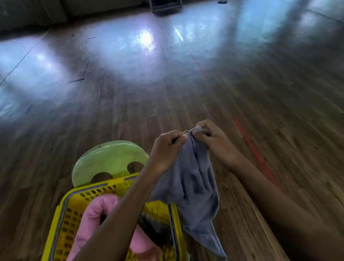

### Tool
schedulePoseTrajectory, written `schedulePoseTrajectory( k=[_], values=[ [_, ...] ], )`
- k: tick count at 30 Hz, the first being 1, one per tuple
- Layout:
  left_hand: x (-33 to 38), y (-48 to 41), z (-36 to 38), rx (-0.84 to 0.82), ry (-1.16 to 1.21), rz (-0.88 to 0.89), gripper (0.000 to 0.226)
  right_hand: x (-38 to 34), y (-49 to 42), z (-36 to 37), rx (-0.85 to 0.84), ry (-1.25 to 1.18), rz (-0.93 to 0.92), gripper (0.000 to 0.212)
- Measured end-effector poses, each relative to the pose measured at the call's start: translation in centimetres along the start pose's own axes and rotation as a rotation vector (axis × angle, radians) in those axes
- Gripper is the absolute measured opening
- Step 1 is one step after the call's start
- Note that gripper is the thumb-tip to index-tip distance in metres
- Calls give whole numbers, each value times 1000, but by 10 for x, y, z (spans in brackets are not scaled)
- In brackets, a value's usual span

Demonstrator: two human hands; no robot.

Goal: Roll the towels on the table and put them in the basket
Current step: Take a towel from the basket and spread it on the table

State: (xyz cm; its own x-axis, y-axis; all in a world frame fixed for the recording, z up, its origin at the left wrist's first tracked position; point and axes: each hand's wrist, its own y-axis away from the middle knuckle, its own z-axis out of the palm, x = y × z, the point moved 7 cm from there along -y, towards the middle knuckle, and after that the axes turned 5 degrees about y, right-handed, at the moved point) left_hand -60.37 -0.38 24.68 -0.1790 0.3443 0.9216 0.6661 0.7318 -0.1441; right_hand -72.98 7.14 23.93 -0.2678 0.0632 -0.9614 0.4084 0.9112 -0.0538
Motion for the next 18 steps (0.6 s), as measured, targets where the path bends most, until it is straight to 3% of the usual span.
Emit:
schedulePoseTrajectory(
  k=[8, 12, 18],
  values=[
    [-5, 2, 7, -78, -76, -3, 32, 10, 6, 1, -32, 35, -18, 14],
    [-7, 2, 10, -111, -98, -8, 24, 13, 2, 3, -81, 187, -21, 20],
    [-37, 12, -9, -148, -42, -101, 37, 17, -19, -57, 151, 254, 52, 20]
  ],
)
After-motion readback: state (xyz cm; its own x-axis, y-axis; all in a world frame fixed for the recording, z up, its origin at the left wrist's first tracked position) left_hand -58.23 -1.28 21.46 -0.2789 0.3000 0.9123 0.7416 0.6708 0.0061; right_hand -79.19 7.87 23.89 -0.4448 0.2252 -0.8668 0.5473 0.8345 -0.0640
